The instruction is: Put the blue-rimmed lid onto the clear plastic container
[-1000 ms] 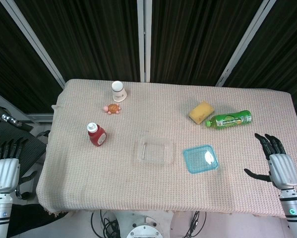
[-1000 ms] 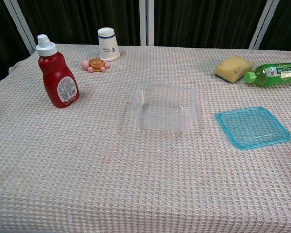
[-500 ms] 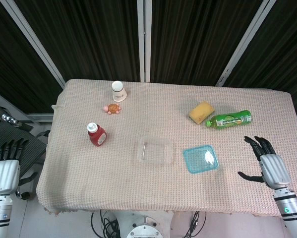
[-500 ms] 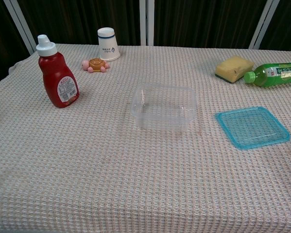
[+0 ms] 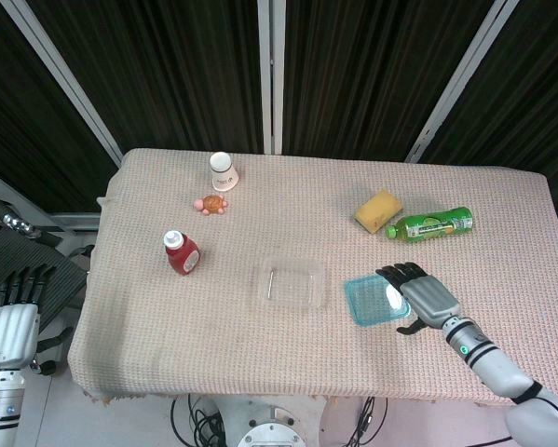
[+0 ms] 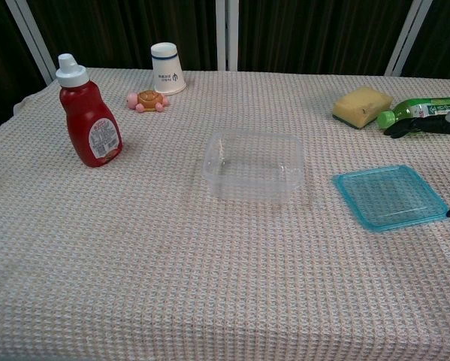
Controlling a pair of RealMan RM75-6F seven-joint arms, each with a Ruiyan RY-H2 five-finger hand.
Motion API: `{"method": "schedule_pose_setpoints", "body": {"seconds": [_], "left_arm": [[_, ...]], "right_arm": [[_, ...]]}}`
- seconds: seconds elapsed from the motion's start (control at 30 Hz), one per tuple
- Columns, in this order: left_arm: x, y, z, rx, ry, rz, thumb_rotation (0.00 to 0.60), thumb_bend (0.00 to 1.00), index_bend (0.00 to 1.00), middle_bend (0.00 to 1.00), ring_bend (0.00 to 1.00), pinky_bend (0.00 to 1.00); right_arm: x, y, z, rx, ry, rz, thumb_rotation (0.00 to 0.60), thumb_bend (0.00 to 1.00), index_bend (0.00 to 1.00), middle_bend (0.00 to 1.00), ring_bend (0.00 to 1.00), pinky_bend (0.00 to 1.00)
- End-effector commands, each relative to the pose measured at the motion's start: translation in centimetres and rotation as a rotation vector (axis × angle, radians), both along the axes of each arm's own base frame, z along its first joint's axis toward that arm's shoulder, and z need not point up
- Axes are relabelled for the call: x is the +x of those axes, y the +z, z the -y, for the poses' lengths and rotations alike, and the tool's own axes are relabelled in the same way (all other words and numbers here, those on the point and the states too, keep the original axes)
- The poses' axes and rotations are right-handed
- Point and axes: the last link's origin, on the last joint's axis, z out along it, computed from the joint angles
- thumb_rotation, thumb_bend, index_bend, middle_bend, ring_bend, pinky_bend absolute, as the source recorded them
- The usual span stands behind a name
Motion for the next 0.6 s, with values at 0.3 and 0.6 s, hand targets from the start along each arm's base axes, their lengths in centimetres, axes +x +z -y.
{"method": "schedule_pose_setpoints", "body": {"seconds": [0.3, 0.6], "left_arm": [[-0.2, -0.1, -0.2, -0.004, -0.001, 0.003, 0.600, 0.00, 0.11, 0.07, 0.00, 0.00], [-0.7, -0.1, 0.0, -0.002, 0.010, 0.011, 0.600, 0.00, 0.11, 0.07, 0.00, 0.00]], "right_arm": [[8.4, -6.3, 2.7, 0.000, 0.193, 0.196, 0.600, 0.00, 0.00, 0.06, 0.00, 0.00], [14.7, -11.0, 4.4, 0.083, 0.132, 0.292, 0.600, 0.00, 0.00, 0.00, 0.00, 0.00]]}}
